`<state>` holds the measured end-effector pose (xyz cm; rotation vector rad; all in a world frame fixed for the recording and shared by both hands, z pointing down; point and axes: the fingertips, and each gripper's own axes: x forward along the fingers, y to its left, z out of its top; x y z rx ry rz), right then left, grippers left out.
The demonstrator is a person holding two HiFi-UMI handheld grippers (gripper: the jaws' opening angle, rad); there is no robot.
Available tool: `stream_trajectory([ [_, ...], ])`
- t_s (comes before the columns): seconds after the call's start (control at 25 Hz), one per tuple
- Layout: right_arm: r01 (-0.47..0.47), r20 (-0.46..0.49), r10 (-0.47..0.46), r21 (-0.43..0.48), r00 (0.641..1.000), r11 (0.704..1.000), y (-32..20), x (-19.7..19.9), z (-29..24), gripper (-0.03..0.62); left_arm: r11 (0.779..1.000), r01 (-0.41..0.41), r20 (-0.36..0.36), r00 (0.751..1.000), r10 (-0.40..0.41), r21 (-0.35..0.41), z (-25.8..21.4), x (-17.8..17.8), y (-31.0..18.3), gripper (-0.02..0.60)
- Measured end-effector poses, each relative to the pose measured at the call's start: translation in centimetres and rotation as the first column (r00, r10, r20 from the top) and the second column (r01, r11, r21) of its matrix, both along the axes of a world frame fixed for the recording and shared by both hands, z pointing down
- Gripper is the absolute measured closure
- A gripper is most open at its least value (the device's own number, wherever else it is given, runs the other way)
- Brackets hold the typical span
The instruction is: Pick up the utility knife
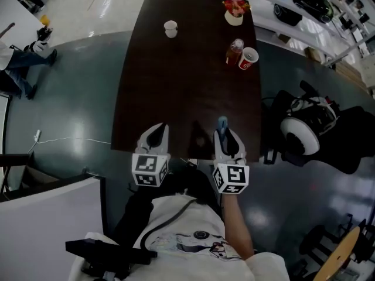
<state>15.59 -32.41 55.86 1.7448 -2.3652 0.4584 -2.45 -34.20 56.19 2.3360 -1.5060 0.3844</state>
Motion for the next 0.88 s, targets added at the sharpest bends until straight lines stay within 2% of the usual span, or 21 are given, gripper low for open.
stream_trajectory([
  [0.24, -0.011, -0.008, 0.011, 0.042, 1.000, 0.999, 2.2, -2.0, -0.8, 0.465, 0.999, -0.015, -0.019, 1.000, 0.016, 0.033, -0.2, -1.9, 2.5, 0.582],
  [0.68, -0.028, -0.016, 0.029, 0.094, 0.999, 0.995, 10.4, -6.4, -3.1, 0.465, 0.996, -0.027, -0.036, 0.999, 0.031, 0.090, -1.5, -6.5, 10.7, 0.582],
  [0.88, -0.035, 0.002, 0.035, 0.116, 0.999, 0.993, 13.7, -8.4, -4.3, 0.465, 0.996, -0.047, -0.042, 0.998, 0.051, 0.076, -1.0, -7.5, 14.0, 0.582],
])
